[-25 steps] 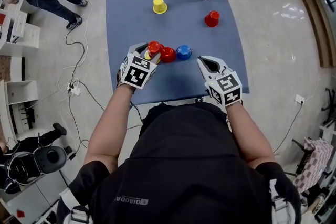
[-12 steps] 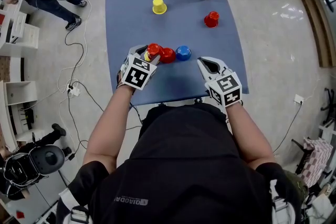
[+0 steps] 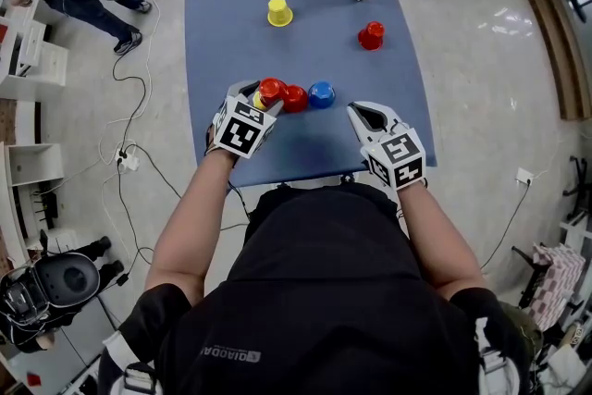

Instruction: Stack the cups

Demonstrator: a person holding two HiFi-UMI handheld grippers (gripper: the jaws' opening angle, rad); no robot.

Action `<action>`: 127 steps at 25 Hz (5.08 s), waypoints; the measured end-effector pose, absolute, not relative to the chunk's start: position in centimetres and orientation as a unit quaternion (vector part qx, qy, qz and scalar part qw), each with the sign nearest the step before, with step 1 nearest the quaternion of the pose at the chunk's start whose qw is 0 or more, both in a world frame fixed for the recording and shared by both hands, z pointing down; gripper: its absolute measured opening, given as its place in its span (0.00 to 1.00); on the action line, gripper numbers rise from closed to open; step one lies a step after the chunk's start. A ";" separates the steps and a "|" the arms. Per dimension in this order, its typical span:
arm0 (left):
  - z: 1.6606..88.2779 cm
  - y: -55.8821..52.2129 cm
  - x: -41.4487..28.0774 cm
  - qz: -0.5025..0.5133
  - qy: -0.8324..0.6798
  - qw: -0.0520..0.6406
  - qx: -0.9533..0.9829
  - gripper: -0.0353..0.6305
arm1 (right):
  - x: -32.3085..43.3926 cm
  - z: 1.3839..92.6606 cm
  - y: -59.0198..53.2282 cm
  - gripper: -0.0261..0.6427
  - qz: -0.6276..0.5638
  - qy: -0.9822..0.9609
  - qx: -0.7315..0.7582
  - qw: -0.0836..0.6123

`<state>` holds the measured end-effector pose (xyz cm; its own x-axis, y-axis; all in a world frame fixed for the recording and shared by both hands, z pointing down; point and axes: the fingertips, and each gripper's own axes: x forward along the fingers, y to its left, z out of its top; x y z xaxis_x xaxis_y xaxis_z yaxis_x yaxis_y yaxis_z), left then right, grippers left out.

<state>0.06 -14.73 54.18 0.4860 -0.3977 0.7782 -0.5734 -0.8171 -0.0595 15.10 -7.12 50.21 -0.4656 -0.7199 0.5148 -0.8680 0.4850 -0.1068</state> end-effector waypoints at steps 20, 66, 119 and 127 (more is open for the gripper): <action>50.9 -13.3 -4.8 0.281 -0.402 0.201 0.848 0.06 | 15.5 51.0 -9.4 0.04 0.188 -0.841 0.458 0.218; 55.7 -9.2 -14.5 0.326 -0.513 0.280 0.743 0.06 | 5.9 60.3 -40.4 0.38 0.124 -0.843 0.353 0.387; 51.1 -12.6 -10.8 0.264 -0.435 0.234 0.829 0.06 | 13.2 48.2 -15.5 0.35 0.152 -0.836 0.441 0.290; 51.7 -11.6 -9.9 0.273 -0.414 0.226 0.838 0.06 | 10.8 50.8 -14.0 0.35 0.158 -0.823 0.438 0.325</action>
